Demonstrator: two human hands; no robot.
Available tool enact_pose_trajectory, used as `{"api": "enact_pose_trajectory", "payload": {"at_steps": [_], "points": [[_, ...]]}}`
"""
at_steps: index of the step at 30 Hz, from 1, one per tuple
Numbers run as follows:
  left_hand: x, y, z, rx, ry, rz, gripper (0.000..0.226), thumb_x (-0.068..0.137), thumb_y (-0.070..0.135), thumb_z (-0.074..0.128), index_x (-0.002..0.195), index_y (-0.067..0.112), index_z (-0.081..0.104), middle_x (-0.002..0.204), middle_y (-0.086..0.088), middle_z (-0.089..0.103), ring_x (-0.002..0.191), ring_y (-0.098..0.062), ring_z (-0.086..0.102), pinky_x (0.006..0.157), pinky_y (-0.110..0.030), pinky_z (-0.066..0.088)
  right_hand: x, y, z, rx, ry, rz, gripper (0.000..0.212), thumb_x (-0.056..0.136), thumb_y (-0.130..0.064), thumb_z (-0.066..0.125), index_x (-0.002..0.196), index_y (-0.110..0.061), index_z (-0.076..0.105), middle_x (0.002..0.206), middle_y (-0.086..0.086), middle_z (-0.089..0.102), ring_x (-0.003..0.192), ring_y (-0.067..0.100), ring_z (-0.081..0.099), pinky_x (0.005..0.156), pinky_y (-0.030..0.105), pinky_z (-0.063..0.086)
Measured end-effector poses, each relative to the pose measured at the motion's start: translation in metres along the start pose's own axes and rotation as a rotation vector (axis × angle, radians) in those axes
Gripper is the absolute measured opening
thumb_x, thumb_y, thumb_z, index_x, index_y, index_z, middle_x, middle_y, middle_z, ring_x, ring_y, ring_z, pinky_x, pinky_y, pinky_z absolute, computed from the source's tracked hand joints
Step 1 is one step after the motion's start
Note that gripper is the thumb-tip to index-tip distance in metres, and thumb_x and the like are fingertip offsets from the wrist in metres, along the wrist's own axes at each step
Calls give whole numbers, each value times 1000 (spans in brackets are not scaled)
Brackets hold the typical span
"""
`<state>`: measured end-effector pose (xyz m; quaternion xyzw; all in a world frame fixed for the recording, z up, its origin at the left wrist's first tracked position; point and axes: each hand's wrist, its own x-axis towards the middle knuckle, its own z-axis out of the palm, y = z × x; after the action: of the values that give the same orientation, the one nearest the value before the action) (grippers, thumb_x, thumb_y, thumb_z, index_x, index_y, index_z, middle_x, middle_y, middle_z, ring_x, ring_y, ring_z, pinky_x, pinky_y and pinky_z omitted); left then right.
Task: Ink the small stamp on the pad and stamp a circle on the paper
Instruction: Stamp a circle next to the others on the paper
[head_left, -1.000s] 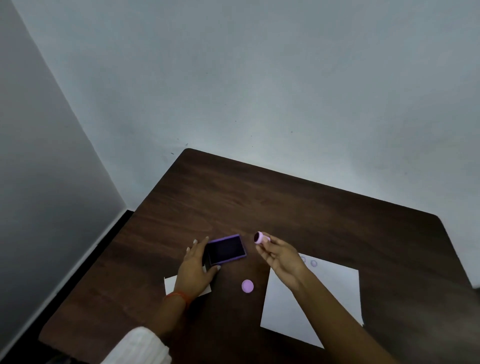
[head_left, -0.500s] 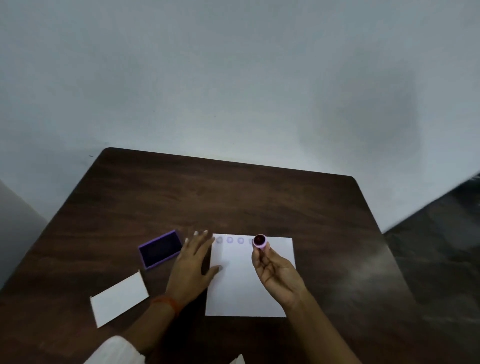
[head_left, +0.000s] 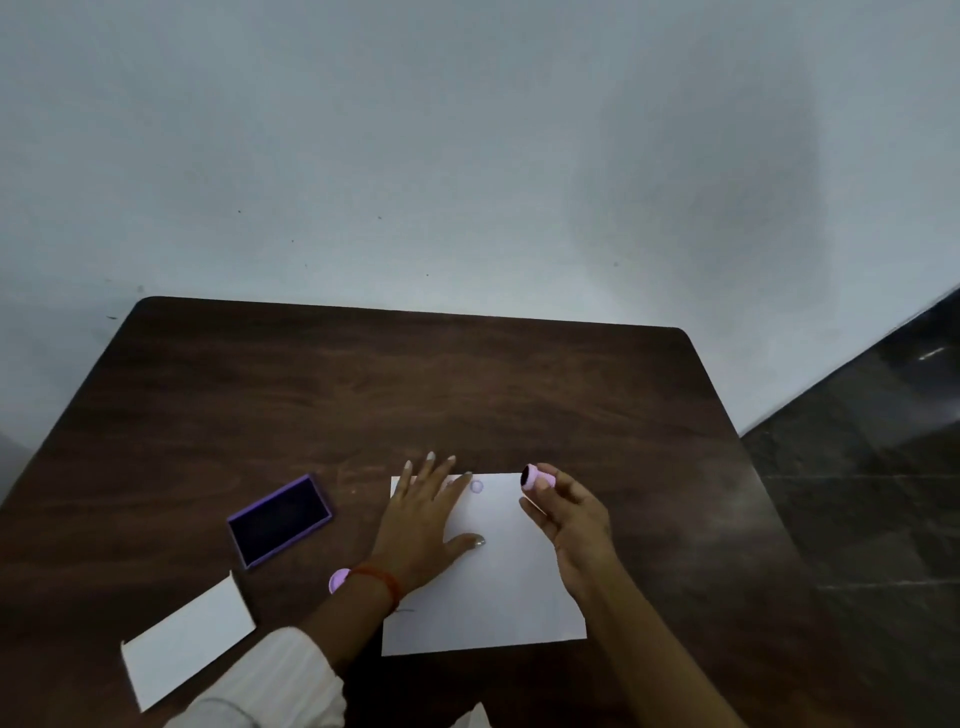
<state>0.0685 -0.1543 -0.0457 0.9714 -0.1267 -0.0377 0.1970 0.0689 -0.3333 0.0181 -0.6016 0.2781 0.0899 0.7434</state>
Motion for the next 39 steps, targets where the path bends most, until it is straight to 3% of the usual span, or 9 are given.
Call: {"api": "enact_pose_trajectory", "payload": {"at_steps": [3, 5, 7, 9, 12, 17, 27, 39], "points": [[2, -5, 4, 1, -18, -15, 76, 80, 64, 46, 142, 27, 23, 156, -2, 18, 146, -21, 6, 112, -35, -12, 4, 5, 8, -325, 59, -215, 16, 79, -19, 71, 93, -21, 66, 102, 5, 69, 94, 20, 64, 83, 34, 56], [3, -7, 6, 7, -39, -24, 77, 80, 64, 45, 143, 27, 20, 157, -2, 17, 146, -21, 5, 112, -34, -12, 6, 11, 14, -416, 43, -308, 9, 80, -23, 70, 88, -25, 66, 96, 3, 72, 88, 19, 67, 77, 35, 58], [3, -8, 7, 3, -60, -46, 79, 80, 65, 45, 144, 28, 18, 157, -2, 14, 146, -21, 4, 112, -35, -12, 12, 16, 18, -577, 69, -376, 14, 82, -26, 67, 94, -19, 69, 98, 8, 73, 88, 18, 66, 84, 41, 57], [3, -8, 7, -10, -78, -64, 80, 79, 66, 46, 144, 28, 17, 158, -1, 12, 146, -21, 2, 112, -36, -13, 21, 17, 22, -821, 89, -428, 21, 84, -27, 63, 100, -15, 68, 104, 8, 72, 89, 13, 61, 88, 30, 49], [4, -8, 7, 5, -92, -62, 81, 79, 67, 44, 144, 28, 16, 158, -1, 9, 146, -20, 1, 116, -39, -10, 31, 17, 25, -1046, -14, -460, 27, 87, -24, 60, 111, -13, 63, 117, 7, 68, 103, 19, 61, 89, 20, 36], [4, -9, 6, 5, -100, -66, 81, 79, 67, 44, 144, 28, 17, 158, 0, 9, 146, -20, 1, 117, -40, -9, 35, 16, 26, -1346, -159, -530, 31, 90, -21, 55, 120, -12, 55, 127, 7, 61, 113, 21, 57, 100, 24, 40], [4, -9, 5, -21, -107, -66, 82, 78, 67, 46, 144, 28, 18, 158, 0, 9, 146, -20, 0, 116, -40, -11, 32, 14, 32, -1476, -200, -570, 33, 93, -21, 51, 124, -12, 51, 130, 6, 59, 116, 20, 55, 99, 23, 41], [5, -9, 4, -22, -107, -69, 81, 78, 68, 45, 143, 30, 18, 158, 0, 8, 146, -20, 1, 116, -41, -11, 38, 7, 34, -1535, -286, -627, 21, 89, -11, 53, 109, -6, 58, 121, 11, 61, 112, 21, 51, 94, 24, 40]]}}
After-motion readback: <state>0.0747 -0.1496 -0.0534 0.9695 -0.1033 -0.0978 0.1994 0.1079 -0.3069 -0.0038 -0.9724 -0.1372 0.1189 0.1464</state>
